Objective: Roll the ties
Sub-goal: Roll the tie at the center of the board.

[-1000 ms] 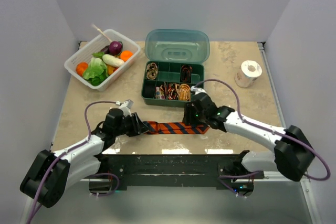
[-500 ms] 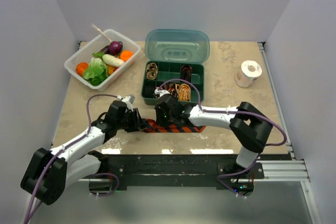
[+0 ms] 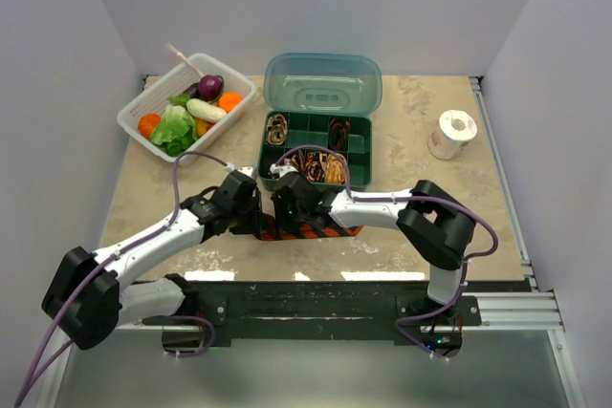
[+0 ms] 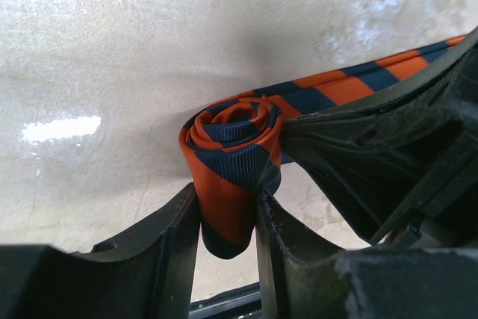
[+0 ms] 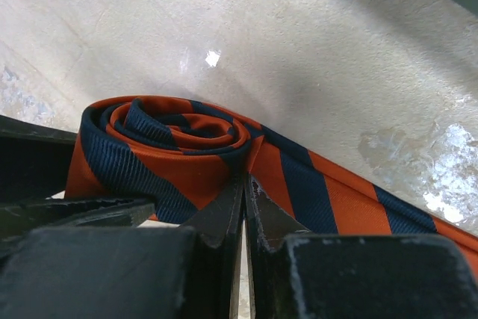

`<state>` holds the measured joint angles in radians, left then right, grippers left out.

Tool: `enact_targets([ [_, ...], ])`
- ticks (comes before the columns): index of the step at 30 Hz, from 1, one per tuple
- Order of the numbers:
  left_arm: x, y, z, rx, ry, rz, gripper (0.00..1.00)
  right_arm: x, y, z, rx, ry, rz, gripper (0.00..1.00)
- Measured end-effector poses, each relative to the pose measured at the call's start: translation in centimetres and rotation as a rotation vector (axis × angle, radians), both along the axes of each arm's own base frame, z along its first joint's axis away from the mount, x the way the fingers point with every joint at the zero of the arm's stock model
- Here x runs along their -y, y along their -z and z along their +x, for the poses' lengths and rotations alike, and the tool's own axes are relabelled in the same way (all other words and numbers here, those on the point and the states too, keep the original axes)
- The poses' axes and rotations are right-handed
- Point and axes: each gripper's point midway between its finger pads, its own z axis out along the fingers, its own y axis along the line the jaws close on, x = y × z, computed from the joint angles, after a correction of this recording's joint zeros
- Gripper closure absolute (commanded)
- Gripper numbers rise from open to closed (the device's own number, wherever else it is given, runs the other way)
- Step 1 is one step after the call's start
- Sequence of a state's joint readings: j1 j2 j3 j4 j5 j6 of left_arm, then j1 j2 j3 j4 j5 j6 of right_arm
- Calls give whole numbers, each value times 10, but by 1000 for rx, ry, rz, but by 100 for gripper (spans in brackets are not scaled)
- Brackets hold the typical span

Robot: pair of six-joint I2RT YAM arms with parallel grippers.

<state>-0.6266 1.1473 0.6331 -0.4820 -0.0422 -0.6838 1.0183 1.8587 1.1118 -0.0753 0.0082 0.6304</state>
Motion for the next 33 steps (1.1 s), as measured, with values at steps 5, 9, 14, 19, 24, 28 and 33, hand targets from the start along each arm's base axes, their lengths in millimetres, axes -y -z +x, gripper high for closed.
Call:
enact_targets([
  [5,0,1,-1,-14,13,92,62,1,0,-1,-1,-1,-3,93],
  [9,-4,2,-3,-21,12,135,62,3,-6,-3,4,-2,4,93],
  [14,-12,1,-4,-37,1,198,62,10,-37,-1,54,20,43,93],
  [19,-19,-2,-4,-58,2,255,62,22,-67,4,118,61,74,92],
  [24,-26,-4,-5,-92,17,326,62,37,-73,11,143,105,59,93],
  [28,-35,-6,-5,-117,22,424,62,56,-67,16,141,144,20,92],
  [33,-52,-8,-9,-144,14,591,61,81,-68,26,147,201,14,91],
])
